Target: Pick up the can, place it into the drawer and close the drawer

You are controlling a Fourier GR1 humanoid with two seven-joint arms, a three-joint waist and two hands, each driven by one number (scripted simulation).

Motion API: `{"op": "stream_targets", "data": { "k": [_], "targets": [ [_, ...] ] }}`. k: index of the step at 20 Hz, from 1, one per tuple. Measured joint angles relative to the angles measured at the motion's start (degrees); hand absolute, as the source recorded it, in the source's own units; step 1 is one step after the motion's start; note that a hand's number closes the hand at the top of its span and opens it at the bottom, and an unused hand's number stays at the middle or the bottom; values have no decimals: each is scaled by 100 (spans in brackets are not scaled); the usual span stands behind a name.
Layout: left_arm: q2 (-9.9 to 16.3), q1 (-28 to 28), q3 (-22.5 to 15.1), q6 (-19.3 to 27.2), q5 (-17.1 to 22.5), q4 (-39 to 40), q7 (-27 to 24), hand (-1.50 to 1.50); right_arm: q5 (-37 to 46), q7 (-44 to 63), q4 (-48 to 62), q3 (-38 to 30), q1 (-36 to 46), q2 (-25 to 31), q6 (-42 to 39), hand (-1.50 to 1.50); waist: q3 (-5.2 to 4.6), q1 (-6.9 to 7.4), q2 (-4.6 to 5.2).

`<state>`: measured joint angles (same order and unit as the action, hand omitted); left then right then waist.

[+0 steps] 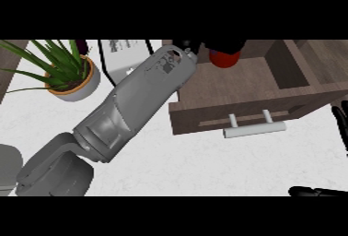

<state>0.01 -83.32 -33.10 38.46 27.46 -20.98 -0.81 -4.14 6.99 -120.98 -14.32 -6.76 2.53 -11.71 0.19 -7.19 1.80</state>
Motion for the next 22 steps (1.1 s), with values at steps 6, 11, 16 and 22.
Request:
{"op": "stream_targets", "data": {
  "k": [6, 11, 16, 22],
  "targets": [
    [0, 80, -161, 277, 160, 46, -83, -150, 62, 134, -118, 88, 34, 1, 28, -150, -3, -34, 4],
    [0, 138, -238, 486, 311, 43, -170, -150, -42, 159, -102, -16, 149, 97, 5, -150, -3, -40, 7],
    [0, 255, -262, 636, 518, -48, -316, -150, 151, -24, -185, -47, 139, 196, -20, -150, -5, -27, 0],
    [-1, 276, -259, 718, 813, -192, -331, -150, 939, -286, -440, 95, 215, 500, -36, -150, -9, 20, -11]
  ]
}}
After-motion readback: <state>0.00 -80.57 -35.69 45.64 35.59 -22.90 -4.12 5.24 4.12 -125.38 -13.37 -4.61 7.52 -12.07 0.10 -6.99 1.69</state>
